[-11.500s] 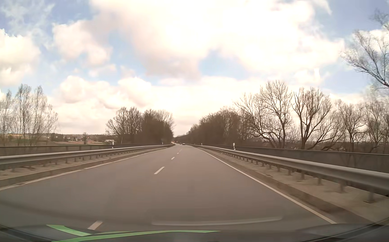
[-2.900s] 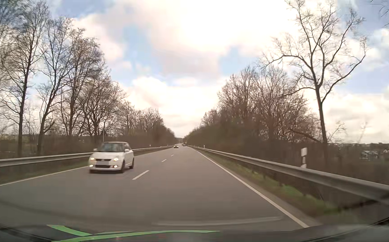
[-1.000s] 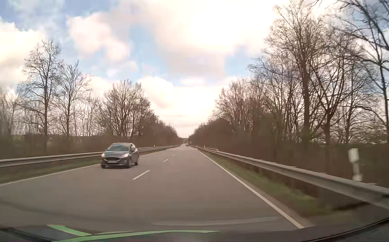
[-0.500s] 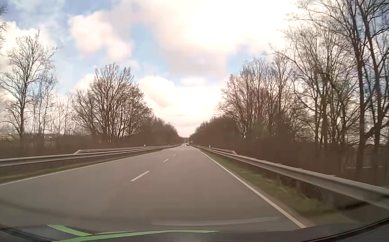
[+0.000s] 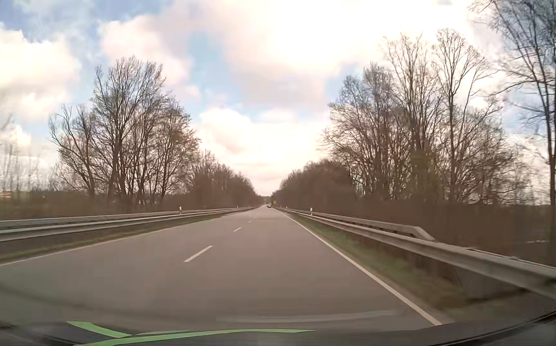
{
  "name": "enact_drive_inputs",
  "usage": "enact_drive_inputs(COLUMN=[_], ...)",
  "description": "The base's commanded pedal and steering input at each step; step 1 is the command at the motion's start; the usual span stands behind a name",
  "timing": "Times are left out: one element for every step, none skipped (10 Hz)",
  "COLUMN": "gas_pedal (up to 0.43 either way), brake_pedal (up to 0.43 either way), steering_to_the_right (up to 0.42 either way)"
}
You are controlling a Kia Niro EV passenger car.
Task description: Follow the waypoints while adhering to traffic rules and regulations
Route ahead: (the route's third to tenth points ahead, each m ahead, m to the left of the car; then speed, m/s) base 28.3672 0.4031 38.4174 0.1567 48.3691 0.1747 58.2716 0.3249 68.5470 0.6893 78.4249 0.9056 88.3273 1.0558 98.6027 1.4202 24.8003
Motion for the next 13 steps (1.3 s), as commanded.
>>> enact_drive_inputs(gas_pedal=[0.209, 0.209, 0.209, 0.209, 0.209, 0.209, 0.209, 0.209, 0.209, 0.209, 0.209, 0.209, 0.209], brake_pedal=[0.000, 0.000, 0.000, 0.000, 0.000, 0.000, 0.000, 0.000, 0.000, 0.000, 0.000, 0.000, 0.000], steering_to_the_right=[0.000, 0.000, 0.000, 0.000, 0.000, 0.000, 0.000, 0.000, 0.000, 0.000, 0.000, 0.000, 0.000])
